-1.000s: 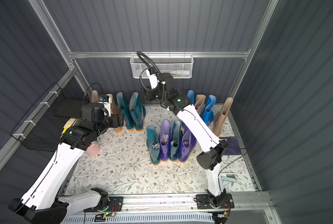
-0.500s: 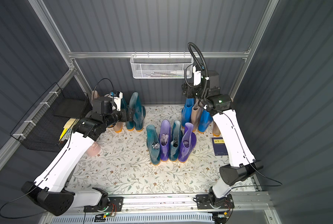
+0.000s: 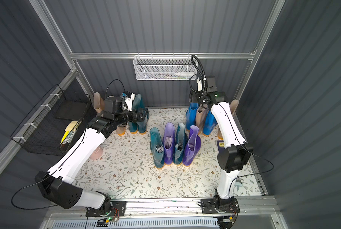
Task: Match and arrange rain boots in pairs
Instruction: Pick up the rain boot at the center of the board.
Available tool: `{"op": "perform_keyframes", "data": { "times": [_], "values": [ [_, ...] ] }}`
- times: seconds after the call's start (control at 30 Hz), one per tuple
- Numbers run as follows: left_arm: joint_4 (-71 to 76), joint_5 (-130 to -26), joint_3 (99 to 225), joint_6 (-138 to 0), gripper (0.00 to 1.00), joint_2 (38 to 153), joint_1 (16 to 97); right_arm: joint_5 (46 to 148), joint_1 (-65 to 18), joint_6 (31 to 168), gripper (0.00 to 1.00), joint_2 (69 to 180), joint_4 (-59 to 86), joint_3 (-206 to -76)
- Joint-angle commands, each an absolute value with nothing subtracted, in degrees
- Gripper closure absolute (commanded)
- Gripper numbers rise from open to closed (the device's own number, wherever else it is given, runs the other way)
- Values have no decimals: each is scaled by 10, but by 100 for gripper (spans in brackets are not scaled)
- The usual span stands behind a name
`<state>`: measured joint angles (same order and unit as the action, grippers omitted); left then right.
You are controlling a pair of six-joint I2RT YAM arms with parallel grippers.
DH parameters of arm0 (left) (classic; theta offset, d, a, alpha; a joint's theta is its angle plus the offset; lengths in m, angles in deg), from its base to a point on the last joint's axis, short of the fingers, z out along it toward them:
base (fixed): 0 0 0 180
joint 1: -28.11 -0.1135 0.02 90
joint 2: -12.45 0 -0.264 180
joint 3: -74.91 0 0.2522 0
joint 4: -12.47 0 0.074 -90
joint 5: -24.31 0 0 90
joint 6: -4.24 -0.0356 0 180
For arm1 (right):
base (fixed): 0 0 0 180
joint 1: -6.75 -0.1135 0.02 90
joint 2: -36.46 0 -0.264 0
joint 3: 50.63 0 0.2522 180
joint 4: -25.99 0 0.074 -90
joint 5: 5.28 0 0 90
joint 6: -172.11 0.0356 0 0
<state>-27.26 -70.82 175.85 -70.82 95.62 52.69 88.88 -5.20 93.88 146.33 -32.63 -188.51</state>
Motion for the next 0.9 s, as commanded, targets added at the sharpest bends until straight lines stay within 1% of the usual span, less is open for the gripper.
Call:
{"op": "perform_keyframes", "data": {
  "times": [0.0,0.13,0.87],
  "values": [
    [-255,-728,1762,-688,8,958,529,892,-46,938,31,1478,-345,-1923],
    [-261,-728,1763,-689,8,959,529,877,-45,935,31,1498,-357,-1940],
    [-276,-734,1769,-701,7,953,529,858,-44,937,32,1528,-360,-1927]
  ]
}}
